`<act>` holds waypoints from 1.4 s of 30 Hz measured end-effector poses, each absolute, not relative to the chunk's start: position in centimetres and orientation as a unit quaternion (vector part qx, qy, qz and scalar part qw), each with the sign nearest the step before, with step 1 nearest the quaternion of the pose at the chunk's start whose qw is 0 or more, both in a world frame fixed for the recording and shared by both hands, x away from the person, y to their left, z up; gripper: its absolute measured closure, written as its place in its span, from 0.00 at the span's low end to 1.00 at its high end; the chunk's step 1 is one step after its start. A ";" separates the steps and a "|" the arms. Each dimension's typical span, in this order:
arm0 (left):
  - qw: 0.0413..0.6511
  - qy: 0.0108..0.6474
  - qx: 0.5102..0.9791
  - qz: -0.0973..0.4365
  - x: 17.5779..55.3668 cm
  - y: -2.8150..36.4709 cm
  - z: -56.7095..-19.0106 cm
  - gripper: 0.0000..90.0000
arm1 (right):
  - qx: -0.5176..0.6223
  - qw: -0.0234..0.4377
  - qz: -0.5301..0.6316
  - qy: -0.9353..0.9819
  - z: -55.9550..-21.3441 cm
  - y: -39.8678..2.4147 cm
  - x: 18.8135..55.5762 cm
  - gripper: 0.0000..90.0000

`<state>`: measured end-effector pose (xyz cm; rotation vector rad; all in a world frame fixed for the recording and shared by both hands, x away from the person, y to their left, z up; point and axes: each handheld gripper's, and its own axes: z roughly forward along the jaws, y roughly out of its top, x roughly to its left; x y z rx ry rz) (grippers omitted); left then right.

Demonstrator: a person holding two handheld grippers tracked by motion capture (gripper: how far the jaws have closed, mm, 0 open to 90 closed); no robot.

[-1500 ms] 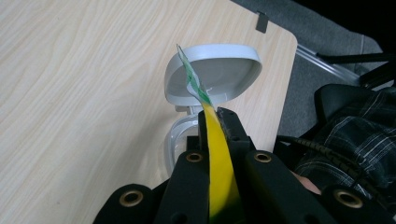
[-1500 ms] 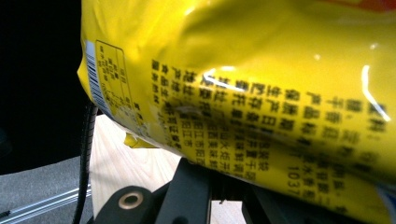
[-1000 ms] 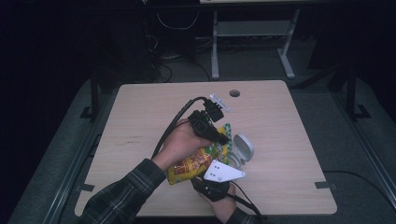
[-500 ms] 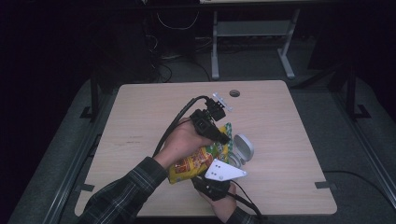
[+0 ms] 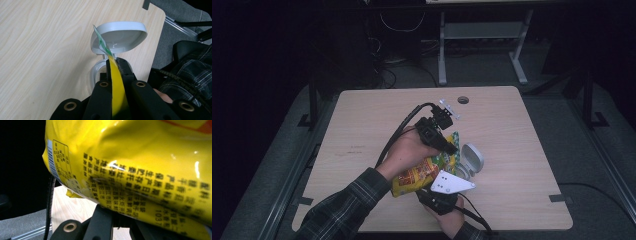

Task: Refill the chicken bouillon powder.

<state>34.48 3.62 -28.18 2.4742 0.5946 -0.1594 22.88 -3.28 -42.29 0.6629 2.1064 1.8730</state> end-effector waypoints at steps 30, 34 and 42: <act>0.263 0.223 0.937 -0.057 34.9 2.3 -27.8 1.00 | 0.231 0.116 0.655 0.710 -41.9 -3.7 23.2 1.00; 0.260 0.222 0.938 -0.056 34.9 2.1 -27.6 1.00 | 0.232 0.116 0.657 0.708 -41.8 -3.8 23.2 1.00; 0.257 0.223 0.939 -0.055 34.9 2.0 -27.6 1.00 | 0.231 0.114 0.658 0.707 -41.8 -3.9 23.3 1.00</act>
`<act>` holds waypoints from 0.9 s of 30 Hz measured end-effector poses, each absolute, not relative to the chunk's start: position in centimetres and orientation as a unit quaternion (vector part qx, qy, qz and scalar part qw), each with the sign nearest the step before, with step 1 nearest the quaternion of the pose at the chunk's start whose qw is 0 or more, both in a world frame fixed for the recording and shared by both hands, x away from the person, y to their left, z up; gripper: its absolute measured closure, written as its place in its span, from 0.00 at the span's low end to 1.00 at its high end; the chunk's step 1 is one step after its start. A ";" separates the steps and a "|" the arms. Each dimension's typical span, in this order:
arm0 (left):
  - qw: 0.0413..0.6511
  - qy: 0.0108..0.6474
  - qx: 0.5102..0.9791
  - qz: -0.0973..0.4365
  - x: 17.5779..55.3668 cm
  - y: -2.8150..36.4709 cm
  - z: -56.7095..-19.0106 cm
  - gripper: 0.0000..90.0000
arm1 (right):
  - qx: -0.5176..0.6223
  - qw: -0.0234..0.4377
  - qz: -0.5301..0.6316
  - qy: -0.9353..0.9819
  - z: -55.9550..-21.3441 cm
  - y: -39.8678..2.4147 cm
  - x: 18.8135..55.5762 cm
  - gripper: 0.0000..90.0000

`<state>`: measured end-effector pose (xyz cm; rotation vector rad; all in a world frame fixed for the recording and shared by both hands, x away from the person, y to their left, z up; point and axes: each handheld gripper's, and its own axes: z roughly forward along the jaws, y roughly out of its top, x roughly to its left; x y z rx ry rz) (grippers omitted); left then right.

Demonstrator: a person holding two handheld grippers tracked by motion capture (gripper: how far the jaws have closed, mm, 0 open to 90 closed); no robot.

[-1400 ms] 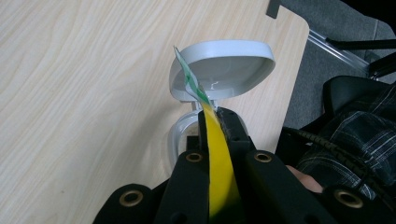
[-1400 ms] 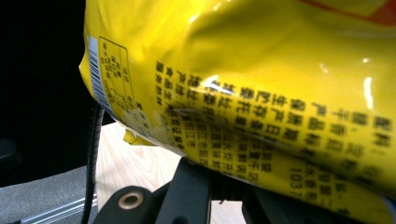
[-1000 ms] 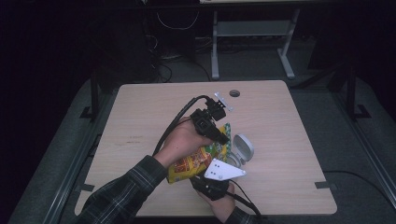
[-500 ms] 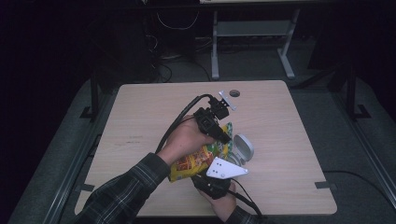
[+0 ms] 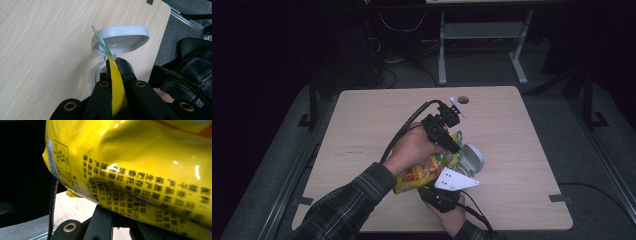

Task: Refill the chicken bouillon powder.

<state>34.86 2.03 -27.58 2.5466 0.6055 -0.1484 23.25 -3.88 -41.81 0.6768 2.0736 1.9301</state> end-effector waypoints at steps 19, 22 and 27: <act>0.253 0.224 0.940 -0.053 34.7 1.9 -27.5 1.00 | 0.231 0.114 0.660 0.706 -41.8 -3.9 23.2 1.00; 0.252 0.224 0.940 -0.053 34.7 1.9 -27.5 1.00 | 0.231 0.113 0.660 0.706 -41.7 -3.8 23.1 1.00; 0.250 0.223 0.941 -0.053 34.7 1.9 -27.5 1.00 | 0.231 0.112 0.661 0.706 -41.7 -3.9 23.1 1.00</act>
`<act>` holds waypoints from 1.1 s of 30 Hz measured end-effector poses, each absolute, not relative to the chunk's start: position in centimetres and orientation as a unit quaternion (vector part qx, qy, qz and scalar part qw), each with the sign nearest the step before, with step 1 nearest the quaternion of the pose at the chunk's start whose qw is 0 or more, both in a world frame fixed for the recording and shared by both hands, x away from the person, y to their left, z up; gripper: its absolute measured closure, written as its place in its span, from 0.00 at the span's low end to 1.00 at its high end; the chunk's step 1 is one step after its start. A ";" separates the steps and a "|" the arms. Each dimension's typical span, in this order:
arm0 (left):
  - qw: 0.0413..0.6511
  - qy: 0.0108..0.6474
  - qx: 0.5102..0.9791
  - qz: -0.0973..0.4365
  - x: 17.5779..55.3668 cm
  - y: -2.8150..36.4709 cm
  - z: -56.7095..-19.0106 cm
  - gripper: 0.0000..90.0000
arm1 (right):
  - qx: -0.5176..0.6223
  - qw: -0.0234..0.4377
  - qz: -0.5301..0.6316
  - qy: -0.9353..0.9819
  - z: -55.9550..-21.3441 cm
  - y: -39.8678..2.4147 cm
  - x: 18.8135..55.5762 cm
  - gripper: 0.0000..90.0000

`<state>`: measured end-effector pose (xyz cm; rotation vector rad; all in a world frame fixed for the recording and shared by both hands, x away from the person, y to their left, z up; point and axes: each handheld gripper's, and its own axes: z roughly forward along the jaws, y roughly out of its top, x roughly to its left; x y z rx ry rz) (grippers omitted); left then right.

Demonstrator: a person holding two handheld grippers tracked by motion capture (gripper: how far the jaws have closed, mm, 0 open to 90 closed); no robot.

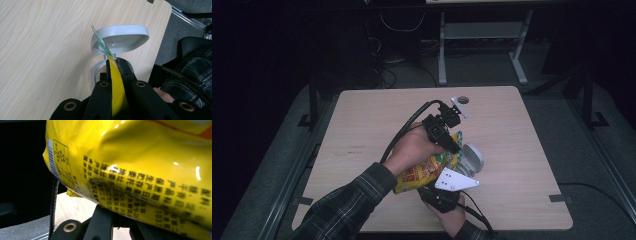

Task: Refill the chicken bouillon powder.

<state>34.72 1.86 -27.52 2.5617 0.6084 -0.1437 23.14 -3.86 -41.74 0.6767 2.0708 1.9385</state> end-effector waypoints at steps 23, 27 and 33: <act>0.239 0.223 0.944 -0.051 34.7 1.4 -27.4 1.00 | 0.230 0.112 0.665 0.702 -41.6 -4.0 23.1 1.00; 0.238 0.223 0.944 -0.051 34.7 1.4 -27.4 1.00 | 0.229 0.112 0.665 0.702 -41.6 -4.0 23.1 1.00; 0.234 0.222 0.945 -0.051 34.6 1.4 -27.4 1.00 | 0.229 0.111 0.665 0.702 -41.6 -3.9 23.1 1.00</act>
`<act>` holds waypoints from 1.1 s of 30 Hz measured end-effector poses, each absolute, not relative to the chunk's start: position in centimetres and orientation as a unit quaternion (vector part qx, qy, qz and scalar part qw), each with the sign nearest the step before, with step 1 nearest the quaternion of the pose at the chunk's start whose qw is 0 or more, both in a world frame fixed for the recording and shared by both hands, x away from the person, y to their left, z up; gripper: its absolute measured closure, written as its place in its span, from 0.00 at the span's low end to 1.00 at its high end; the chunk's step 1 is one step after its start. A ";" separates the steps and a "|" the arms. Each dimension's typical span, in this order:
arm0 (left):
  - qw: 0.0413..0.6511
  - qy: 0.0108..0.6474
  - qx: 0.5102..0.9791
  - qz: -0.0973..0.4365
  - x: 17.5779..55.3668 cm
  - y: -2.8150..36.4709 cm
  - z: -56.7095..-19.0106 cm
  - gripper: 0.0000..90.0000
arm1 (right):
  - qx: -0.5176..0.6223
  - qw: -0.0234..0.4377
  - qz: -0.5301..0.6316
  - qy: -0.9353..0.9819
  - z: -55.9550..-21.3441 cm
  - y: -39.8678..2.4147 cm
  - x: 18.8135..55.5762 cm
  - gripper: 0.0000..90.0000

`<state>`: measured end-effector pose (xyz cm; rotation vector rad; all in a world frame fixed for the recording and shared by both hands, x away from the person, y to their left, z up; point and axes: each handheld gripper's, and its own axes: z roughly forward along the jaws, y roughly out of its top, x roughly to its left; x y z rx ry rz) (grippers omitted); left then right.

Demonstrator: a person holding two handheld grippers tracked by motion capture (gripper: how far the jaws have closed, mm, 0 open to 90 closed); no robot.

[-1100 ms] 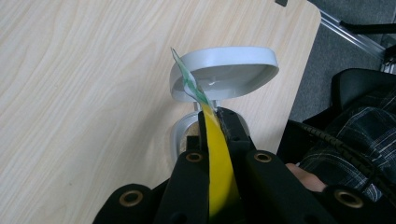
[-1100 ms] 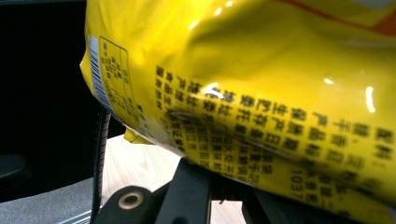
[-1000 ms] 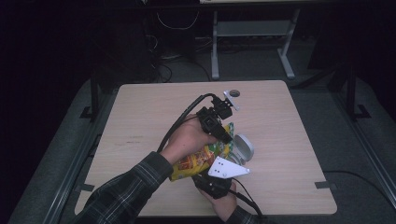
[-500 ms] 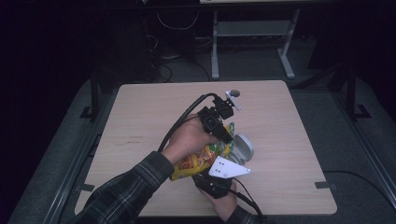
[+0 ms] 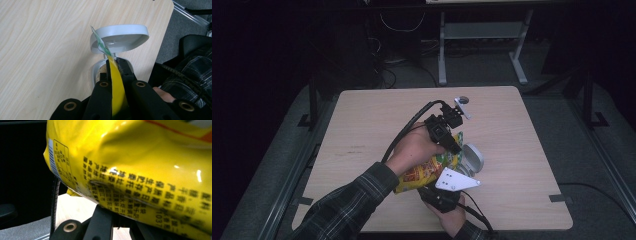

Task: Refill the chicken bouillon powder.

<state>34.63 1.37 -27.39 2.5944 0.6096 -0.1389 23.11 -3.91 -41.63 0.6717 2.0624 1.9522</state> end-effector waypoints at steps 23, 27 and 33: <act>0.225 0.221 0.948 -0.053 34.7 1.0 -27.4 1.00 | 0.227 0.110 0.667 0.701 -41.5 -4.0 23.1 1.00; 0.224 0.220 0.948 -0.050 34.7 0.9 -27.4 1.00 | 0.228 0.109 0.667 0.700 -41.5 -4.0 23.1 1.00; 0.223 0.221 0.948 -0.050 34.6 0.8 -27.4 1.00 | 0.229 0.110 0.668 0.700 -41.5 -4.0 23.1 1.00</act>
